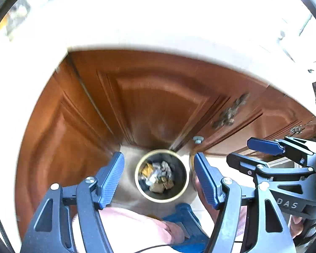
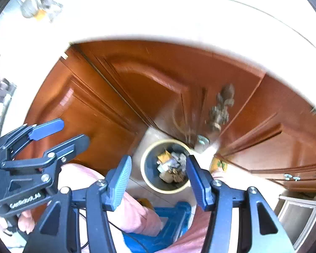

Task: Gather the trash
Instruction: 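Raise both open grippers back up to the counter trash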

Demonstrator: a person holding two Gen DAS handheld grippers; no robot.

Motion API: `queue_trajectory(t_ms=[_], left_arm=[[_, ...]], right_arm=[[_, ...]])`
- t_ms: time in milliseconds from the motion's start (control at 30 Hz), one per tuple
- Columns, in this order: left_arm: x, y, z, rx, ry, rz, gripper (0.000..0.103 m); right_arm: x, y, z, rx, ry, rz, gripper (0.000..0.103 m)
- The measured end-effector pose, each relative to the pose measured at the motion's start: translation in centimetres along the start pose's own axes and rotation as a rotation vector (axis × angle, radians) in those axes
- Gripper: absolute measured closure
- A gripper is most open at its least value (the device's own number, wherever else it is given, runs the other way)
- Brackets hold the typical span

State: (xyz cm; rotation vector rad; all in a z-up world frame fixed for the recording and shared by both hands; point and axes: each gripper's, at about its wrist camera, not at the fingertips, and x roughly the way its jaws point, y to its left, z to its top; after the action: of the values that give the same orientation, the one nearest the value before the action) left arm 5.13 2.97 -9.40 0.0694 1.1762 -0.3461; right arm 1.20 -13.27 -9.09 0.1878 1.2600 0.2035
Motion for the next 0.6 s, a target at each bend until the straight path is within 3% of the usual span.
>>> queue_trajectory(t_ms=[333, 600], left_arm=[[-8.9, -1.3, 8.7, 0.153, -0.214, 0.046, 0.03], [-8.7, -3.1, 18.6, 0.26, -0.238, 0.095, 0.03]], right_arm=[[-9.5, 0.1, 6.7, -0.05, -0.144, 0.001, 0.049], [-13.0, -3.0, 16.4, -0.009, -0.232, -0.023, 0.044]])
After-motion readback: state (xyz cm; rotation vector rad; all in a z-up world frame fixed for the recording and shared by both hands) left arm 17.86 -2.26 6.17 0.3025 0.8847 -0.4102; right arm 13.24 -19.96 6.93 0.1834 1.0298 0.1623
